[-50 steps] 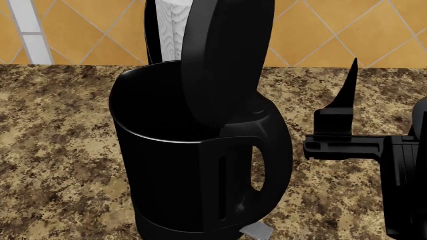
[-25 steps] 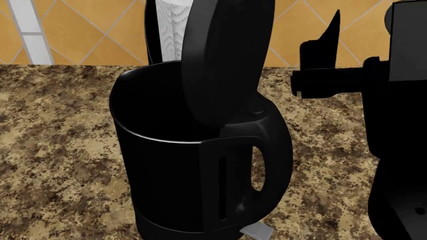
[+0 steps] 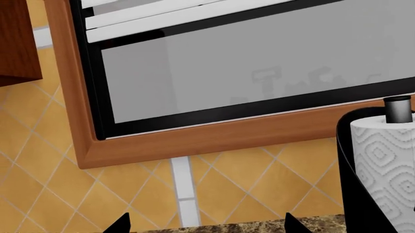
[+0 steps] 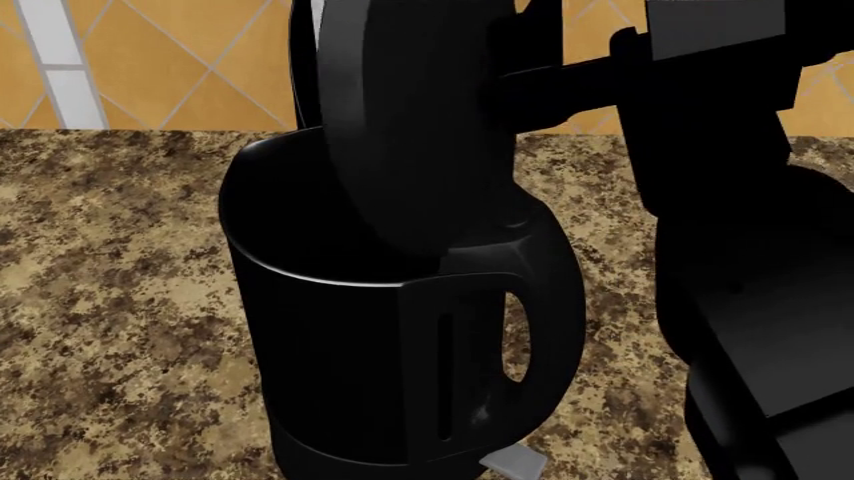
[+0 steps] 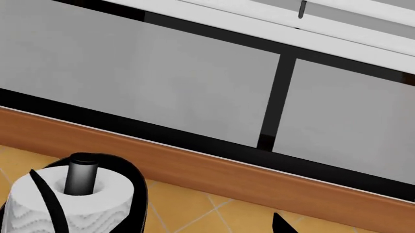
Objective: Close the lid of the electric kettle.
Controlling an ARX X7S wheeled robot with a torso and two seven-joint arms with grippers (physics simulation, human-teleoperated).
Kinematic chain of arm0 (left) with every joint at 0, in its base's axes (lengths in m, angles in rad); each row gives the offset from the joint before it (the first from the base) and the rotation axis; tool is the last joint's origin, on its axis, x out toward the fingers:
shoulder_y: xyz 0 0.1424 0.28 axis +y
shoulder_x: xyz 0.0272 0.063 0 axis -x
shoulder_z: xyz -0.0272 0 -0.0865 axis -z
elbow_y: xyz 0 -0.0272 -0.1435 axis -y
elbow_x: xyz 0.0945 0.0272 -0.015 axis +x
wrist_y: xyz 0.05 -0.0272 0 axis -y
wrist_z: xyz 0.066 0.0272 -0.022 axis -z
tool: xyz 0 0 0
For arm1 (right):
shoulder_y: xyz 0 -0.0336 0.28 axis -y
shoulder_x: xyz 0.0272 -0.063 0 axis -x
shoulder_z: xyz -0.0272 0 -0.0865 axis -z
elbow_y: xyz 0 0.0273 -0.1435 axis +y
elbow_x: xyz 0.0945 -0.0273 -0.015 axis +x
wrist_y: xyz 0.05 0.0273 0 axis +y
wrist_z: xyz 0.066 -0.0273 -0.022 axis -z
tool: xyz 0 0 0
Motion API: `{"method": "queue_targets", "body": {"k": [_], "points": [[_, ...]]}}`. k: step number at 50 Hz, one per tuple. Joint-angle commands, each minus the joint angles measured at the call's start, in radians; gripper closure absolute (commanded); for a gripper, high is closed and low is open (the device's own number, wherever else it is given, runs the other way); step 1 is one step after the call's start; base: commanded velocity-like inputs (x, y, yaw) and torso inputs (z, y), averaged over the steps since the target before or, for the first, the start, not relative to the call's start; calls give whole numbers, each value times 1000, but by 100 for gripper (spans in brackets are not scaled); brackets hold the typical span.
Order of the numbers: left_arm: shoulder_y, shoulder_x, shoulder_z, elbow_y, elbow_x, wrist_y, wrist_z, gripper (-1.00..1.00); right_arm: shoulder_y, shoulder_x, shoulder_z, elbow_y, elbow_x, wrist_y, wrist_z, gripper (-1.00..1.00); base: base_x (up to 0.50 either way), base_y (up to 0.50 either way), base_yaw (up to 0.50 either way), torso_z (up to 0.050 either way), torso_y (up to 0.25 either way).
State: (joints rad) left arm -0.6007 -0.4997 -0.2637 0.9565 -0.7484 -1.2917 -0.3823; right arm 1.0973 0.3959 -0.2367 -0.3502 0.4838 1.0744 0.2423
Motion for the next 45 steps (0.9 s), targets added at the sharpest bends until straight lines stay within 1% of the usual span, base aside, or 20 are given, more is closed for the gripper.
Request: {"method": "queue_targets", "body": {"k": [1, 21, 35, 45], "points": [[13, 4, -15, 12, -17, 3, -19, -100, 38, -28, -60, 47, 3, -41, -41, -100, 0, 0, 0, 0, 0], [54, 10, -35, 37, -46, 6, -70, -100, 46, -57, -103, 104, 3, -98, -77, -100, 0, 0, 0, 0, 0], [56, 2, -54, 46, -93, -4, -98, -100, 121, -44, -38, 51, 32, -63, -57, -100, 0, 0, 0, 0, 0], [58, -18, -41, 28, -98, 21, -100, -100, 168, -26, 2, -3, 51, -25, -35, -100, 0, 0, 0, 0, 0]]}}
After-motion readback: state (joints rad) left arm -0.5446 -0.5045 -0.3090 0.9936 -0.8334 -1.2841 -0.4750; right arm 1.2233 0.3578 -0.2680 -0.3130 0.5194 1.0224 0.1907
